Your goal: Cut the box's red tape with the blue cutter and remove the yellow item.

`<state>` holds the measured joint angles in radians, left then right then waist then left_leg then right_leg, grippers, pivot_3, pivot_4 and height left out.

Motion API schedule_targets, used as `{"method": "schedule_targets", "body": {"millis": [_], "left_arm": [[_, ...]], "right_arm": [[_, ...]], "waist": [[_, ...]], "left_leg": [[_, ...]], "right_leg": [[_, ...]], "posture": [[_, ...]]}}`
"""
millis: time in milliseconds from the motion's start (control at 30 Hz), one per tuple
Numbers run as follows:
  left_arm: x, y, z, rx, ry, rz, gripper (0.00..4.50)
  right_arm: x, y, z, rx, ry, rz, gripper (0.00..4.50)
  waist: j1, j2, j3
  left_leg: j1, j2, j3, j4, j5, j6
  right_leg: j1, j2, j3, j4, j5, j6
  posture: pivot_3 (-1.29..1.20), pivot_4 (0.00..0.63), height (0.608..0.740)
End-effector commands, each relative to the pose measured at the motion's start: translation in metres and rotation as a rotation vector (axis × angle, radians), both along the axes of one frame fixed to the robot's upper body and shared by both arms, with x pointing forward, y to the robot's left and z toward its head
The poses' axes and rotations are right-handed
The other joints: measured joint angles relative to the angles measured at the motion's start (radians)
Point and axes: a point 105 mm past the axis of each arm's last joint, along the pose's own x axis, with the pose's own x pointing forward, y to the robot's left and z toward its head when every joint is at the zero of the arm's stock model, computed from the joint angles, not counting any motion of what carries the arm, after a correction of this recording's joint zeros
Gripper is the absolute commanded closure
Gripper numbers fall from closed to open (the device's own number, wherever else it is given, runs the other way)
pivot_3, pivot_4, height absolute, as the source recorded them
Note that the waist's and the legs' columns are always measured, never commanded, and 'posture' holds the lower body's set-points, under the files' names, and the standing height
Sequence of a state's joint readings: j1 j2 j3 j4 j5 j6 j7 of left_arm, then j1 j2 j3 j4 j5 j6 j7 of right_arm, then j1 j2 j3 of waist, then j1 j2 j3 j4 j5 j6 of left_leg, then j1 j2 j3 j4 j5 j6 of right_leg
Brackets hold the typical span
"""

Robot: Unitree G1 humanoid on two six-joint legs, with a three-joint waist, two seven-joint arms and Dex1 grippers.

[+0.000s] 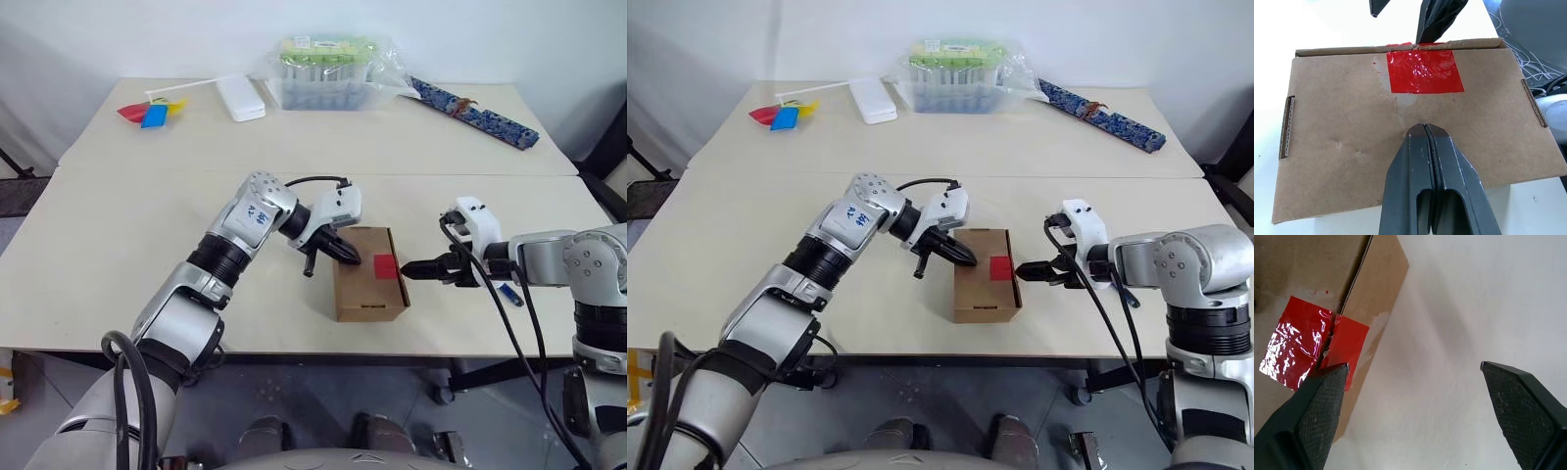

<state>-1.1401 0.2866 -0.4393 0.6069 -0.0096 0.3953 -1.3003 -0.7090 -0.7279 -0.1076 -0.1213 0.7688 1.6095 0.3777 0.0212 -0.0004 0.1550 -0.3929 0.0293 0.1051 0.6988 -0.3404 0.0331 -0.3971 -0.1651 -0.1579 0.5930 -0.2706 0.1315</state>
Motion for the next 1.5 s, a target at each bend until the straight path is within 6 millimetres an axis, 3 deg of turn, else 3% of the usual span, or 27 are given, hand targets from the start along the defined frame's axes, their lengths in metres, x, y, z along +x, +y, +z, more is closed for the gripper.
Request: {"method": "schedule_targets", "body": {"millis": [33,233,800,1167,1300,1500], "left_arm": [[0.0,0.01,-0.023,0.08,0.039,0.039,4.49],[-0.001,0.01,-0.024,0.082,0.041,0.039,4.49],[0.0,0.01,-0.024,0.082,0.037,0.04,4.49],[-0.001,0.011,-0.025,0.086,0.038,0.037,4.49],[-0.002,0.01,-0.026,0.087,0.039,0.032,4.49],[-0.004,0.007,-0.027,0.087,0.037,0.02,4.49]], "right_arm": [[0.0,0.001,0.021,-0.008,-0.079,0.016,0.0],[-0.001,0.002,0.032,0.012,-0.119,0.023,0.0],[-0.016,0.001,0.007,0.002,-0.039,0.037,0.0],[-0.022,0.004,0.035,0.022,-0.139,0.061,0.0],[-0.03,0.008,0.026,0.027,-0.113,0.08,0.0],[-0.034,0.002,-0.002,0.03,-0.018,0.031,0.0]], "waist": [[0.0,0.0,0.0],[-0.001,0.0,0.0],[-0.001,0.0,0.0],[0.0,0.0,0.0],[0.0,0.0,0.0],[0.001,0.0,0.0]], "left_leg": [[0.0,0.0,0.0,0.0,0.0,0.0],[0.0,0.001,0.0,0.0,0.0,0.0],[0.0,0.001,0.0,-0.001,0.0,0.0],[0.0,0.002,0.0,-0.001,0.0,0.0],[0.0,0.002,0.0,-0.001,0.0,0.0],[0.0,0.001,0.0,-0.001,0.0,0.0]], "right_leg": [[0.0,0.0,0.0,0.0,0.0,0.0],[0.0,0.0,0.0,0.0,0.0,0.0],[0.0,0.0,0.0,-0.001,0.0,0.0],[0.0,0.0,0.0,-0.001,0.0,0.0],[0.0,0.0,0.0,-0.001,0.0,0.0],[0.0,0.0,0.0,-0.002,0.0,0.0]], "posture": [[0.0,0.15,0.74],[0.0,0.15,0.74],[0.0,0.15,0.74],[0.0,0.15,0.74],[0.0,0.15,0.74],[0.0,0.15,0.74]]}}
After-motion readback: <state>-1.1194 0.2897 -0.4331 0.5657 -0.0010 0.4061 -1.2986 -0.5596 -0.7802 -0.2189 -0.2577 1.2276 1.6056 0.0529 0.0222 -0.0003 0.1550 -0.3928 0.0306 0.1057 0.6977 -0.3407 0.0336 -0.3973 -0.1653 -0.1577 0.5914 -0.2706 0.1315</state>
